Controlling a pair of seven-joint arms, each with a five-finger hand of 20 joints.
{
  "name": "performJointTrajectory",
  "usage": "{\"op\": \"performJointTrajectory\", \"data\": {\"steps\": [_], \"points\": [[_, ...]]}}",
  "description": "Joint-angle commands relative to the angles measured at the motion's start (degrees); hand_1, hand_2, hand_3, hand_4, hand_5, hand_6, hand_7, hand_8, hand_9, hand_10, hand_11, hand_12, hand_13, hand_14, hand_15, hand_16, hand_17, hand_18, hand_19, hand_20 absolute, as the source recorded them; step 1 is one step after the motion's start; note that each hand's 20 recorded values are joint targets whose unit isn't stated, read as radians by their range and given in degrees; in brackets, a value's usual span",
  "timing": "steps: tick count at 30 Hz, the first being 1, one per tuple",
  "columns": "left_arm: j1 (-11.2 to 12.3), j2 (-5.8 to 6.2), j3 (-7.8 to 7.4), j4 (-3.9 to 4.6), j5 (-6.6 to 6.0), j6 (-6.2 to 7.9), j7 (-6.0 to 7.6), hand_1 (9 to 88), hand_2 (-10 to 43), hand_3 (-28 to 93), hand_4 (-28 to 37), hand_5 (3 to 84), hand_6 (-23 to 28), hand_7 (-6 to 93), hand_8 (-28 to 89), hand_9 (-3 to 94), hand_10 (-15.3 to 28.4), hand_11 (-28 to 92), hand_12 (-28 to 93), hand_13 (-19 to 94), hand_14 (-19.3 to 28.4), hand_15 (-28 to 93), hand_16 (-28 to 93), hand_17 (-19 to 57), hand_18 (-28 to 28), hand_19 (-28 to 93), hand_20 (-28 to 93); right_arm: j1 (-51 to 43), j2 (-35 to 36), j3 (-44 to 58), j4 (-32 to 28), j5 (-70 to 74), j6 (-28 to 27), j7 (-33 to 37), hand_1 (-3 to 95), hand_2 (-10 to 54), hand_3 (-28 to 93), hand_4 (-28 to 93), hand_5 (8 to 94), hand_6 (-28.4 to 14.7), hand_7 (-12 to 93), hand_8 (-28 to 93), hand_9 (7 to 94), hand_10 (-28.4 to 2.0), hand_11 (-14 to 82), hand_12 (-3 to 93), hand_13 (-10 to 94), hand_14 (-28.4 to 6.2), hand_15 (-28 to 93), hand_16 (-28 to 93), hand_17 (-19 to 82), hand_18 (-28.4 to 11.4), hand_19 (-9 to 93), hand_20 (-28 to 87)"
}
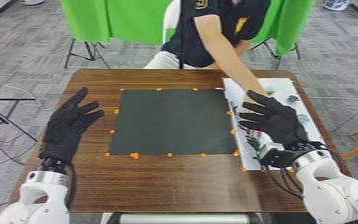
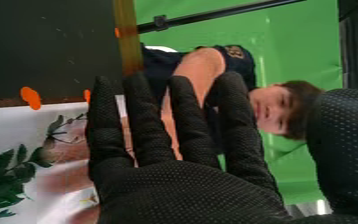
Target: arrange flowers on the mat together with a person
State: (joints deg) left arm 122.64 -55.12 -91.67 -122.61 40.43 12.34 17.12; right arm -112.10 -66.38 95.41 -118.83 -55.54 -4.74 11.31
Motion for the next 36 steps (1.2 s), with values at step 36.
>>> {"op": "performJointTrajectory", "data": {"steps": [36], "points": [[0.30, -1.06, -0.14, 0.18, -0.68, 0.01, -0.53, 25.6, 4.5, 78, -23.2, 35.8, 5.1, 11.7, -9, 37.7, 19.3, 23, 11, 29, 28.0, 51, -8, -8.8, 28.4, 51, 13, -0.57, -0.25, -0.22, -0.26, 0.08, 0.20, 0.02, 12.6, 12.9, 79, -28, 39.1, 2.3, 13, -11, 40.3, -14.2, 4.3, 13.5, 33, -18.9, 15, 20, 7, -26.9, 51, 13]]}}
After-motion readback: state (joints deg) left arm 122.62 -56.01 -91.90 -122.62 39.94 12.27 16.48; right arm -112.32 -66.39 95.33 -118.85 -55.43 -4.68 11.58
